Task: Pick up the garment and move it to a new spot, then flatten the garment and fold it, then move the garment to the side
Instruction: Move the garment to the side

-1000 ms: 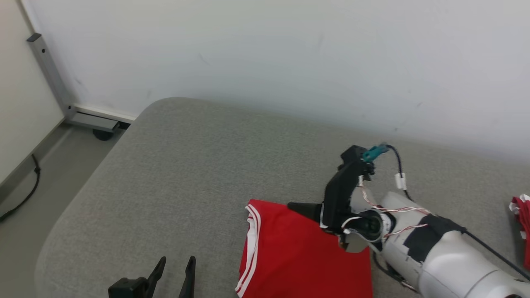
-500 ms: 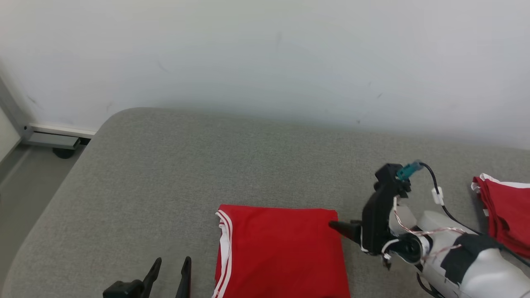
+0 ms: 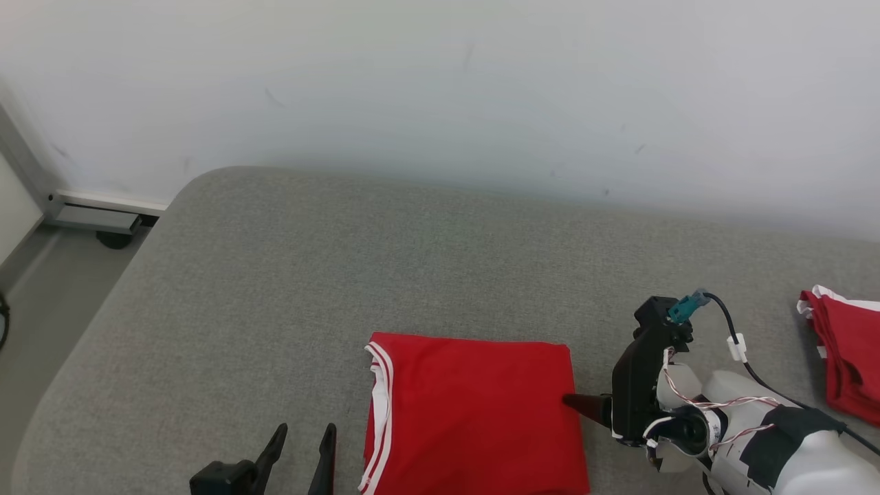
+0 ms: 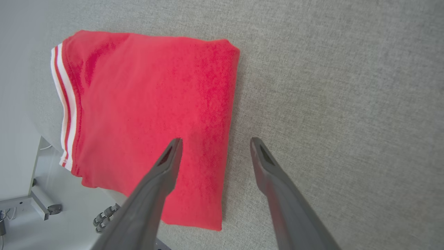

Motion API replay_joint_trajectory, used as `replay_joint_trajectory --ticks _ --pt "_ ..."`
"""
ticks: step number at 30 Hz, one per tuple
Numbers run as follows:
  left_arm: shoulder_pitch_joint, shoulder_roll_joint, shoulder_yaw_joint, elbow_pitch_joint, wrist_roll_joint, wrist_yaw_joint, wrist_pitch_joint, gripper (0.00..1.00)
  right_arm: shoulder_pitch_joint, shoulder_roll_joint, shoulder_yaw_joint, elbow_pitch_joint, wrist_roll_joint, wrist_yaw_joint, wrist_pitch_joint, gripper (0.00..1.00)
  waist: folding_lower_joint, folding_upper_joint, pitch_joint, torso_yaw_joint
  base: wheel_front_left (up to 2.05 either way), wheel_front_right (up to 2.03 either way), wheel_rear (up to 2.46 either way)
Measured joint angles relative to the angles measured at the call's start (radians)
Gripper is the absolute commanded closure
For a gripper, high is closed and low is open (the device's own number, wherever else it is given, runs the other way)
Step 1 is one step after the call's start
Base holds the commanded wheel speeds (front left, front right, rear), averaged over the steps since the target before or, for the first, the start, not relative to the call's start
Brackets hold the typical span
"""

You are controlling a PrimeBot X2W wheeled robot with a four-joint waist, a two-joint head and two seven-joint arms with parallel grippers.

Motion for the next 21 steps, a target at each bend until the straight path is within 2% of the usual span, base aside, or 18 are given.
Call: replay_joint_trajectory --ticks 14,17,18,20,21 --pt "-0.039 -0.024 -0.026 0.009 0.003 -0.009 0.006 0.00 0.011 0.027 -0.003 0.060 0.038 -0.045 0.053 0.00 0.0000 0.0000 0.018 0.065 0.00 0.00 0.00" --pt "-0.040 -0.026 -0.027 0.011 0.003 -0.009 0.006 0.00 0.012 0.028 0.008 0.078 0.035 -0.045 0.071 0.00 0.0000 0.0000 0.022 0.079 0.00 0.00 0.00" --pt "-0.040 -0.027 -0.027 0.012 0.003 -0.009 0.006 0.00 0.012 0.029 0.009 0.081 0.035 -0.045 0.074 0.38 0.0000 0.0000 0.024 0.083 0.00 0.00 0.00" --pt "-0.040 -0.027 -0.026 0.013 0.003 -0.009 0.005 0.00 0.011 0.035 0.012 0.085 0.035 -0.050 0.080 0.70 0.0000 0.0000 0.026 0.090 0.00 0.00 0.00" --pt "-0.040 -0.027 -0.026 0.014 0.003 -0.009 0.005 0.00 0.011 0.040 0.013 0.088 0.032 -0.050 0.086 1.00 0.0000 0.0000 0.027 0.092 0.00 0.00 0.00"
